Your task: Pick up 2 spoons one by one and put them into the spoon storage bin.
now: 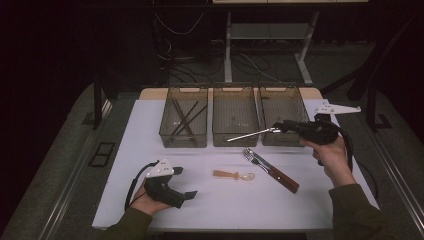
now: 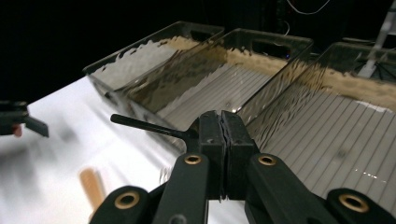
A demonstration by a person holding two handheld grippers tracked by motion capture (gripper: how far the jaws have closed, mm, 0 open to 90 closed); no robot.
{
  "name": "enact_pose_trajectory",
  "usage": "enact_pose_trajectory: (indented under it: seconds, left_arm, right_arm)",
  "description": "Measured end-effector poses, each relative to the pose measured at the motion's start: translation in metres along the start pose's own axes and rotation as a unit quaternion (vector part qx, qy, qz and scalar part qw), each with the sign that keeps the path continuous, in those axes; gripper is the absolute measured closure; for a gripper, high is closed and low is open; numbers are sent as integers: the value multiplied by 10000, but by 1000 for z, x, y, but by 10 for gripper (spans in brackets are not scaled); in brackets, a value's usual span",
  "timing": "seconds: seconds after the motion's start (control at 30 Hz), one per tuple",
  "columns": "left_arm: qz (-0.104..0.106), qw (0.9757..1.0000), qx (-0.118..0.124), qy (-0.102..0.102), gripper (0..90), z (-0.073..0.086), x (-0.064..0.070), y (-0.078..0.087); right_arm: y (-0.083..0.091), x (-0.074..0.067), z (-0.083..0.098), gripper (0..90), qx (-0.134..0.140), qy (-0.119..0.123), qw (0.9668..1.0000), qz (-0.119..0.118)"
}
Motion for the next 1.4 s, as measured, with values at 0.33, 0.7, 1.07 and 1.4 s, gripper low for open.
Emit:
enact_pose_trajectory:
  seconds: [0.33,0.7,1.07,1.4]
  left_arm:
    - [-61,9999,29,-76,0,-1,0,0]
    - [-57,9999,9,-130,0,-1,0,-1]
    - [23,9999,25,-131,0,-3,3,-2]
    - [47,9998,-6,-207,0,-3,2,-3]
  right_arm:
    - [-22,8,-38,888,-199,116,9994,274]
    - [-63,13,-55,887,-698,241,9962,458]
    - [-101,12,-49,884,-1316,357,9898,407]
    - [-130,31,-50,757,-1326,97,9880,791]
Point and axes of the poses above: each handheld gripper's, and its own axes: y roughly backward along the jaws, z roughly out of its underside, x roughly to its right, the point moved 8 cm from there along -y, roughly forward along the jaws, and after that the axes turned 8 degrees about -x, right-handed, at the moved point
